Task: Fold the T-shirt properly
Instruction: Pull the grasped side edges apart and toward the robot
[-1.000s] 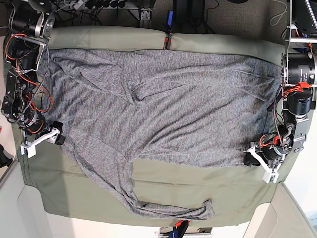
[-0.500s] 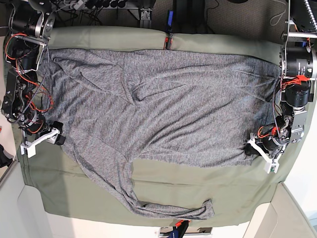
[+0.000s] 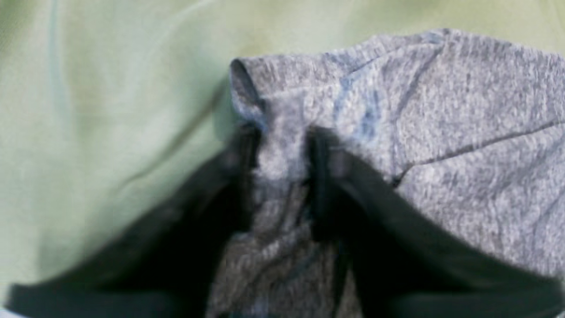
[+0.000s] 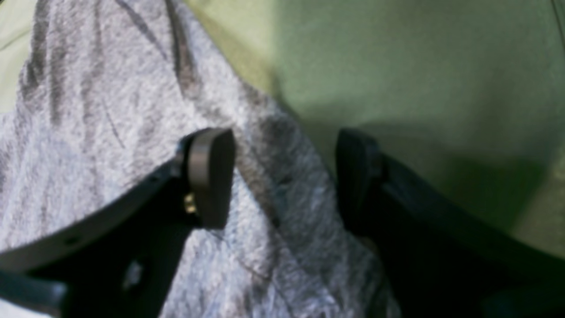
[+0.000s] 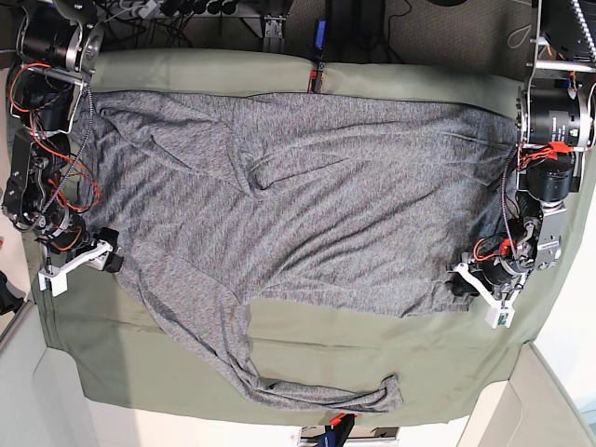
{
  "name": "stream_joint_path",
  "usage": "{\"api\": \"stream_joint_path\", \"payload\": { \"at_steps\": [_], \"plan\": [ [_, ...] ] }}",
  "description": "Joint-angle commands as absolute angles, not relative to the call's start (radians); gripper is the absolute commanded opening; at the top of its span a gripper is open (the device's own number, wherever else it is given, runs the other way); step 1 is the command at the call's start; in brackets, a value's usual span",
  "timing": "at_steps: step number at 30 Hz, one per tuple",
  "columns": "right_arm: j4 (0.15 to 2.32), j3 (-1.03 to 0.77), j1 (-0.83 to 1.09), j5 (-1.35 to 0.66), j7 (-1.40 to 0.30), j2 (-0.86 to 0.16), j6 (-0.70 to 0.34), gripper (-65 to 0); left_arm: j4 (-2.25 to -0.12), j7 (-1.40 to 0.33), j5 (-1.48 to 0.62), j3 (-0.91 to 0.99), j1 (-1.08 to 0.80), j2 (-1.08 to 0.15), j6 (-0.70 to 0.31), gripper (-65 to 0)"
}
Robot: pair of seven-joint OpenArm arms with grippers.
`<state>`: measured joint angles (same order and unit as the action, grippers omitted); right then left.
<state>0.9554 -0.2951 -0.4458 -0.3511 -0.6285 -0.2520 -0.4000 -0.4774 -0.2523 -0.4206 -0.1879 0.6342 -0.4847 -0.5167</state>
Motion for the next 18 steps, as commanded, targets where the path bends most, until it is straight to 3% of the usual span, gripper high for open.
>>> {"api": "stream_joint_path", "payload": {
  "at_steps": [1,6,8,15,18],
  "plan": [
    [0.971,-0.297,-0.468,-0.367,-0.619,-0.263,-0.405,-28.1,-0.490,-0.239,-0.429,-0.184,0.662,-0.493,-0.534,-51.0],
    [0.971,-0.297,-0.468,-0.366,-0.602,-0.263,-0.405,-30.3,-0.490,-0.223,-0.428,-0.184,0.662,-0.494,-0.535,-61.2],
    [0.971,-0.297,-0.468,-0.365,-0.602,-0.263,-0.405,-38.6,-0.490,-0.213,-0.428,-0.184,0.662,-0.494,-0.535,-65.0],
    [0.971,-0.297,-0.468,-0.363,-0.602,-0.263,-0.457,-64.9,-0.492,-0.178,-0.429,-0.184,0.673,-0.498,-0.535,-65.0],
    [0.976,-0.297,-0.468,-0.367,-0.602,-0.264,-0.502,-65.0,-0.496,-0.160,-0.429,-0.184,0.685,-0.508,-0.540,-65.0]
  ]
}}
